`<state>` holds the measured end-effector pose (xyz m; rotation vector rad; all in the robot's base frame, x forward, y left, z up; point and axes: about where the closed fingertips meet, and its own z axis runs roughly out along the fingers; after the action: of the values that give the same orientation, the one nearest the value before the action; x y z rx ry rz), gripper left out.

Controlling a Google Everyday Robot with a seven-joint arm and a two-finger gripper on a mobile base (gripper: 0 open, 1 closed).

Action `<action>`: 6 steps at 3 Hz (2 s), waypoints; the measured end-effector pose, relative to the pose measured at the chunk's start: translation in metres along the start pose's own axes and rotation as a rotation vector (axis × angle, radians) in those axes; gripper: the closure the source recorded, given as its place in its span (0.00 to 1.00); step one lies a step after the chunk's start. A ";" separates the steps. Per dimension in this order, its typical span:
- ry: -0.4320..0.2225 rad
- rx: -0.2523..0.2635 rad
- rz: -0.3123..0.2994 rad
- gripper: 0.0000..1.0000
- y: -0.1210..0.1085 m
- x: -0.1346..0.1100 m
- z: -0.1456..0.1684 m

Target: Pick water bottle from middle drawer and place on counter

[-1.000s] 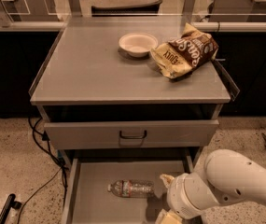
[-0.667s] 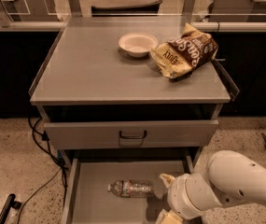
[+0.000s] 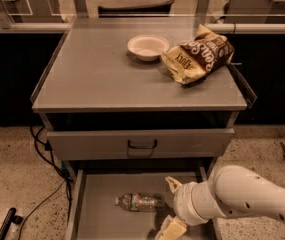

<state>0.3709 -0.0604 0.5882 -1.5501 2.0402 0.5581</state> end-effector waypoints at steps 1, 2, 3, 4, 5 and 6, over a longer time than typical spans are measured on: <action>-0.021 0.039 -0.020 0.00 -0.017 0.010 0.019; -0.029 0.039 0.000 0.00 -0.034 0.026 0.048; -0.025 -0.004 0.052 0.00 -0.056 0.047 0.102; -0.011 -0.028 0.070 0.00 -0.068 0.058 0.132; -0.003 -0.045 0.076 0.00 -0.077 0.063 0.166; 0.009 -0.057 0.086 0.00 -0.085 0.067 0.188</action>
Offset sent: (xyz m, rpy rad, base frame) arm 0.0572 0.0022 -0.1013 0.0356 -0.0123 -0.0440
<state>0.4663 -0.0202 0.3980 -1.5052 2.1230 0.6472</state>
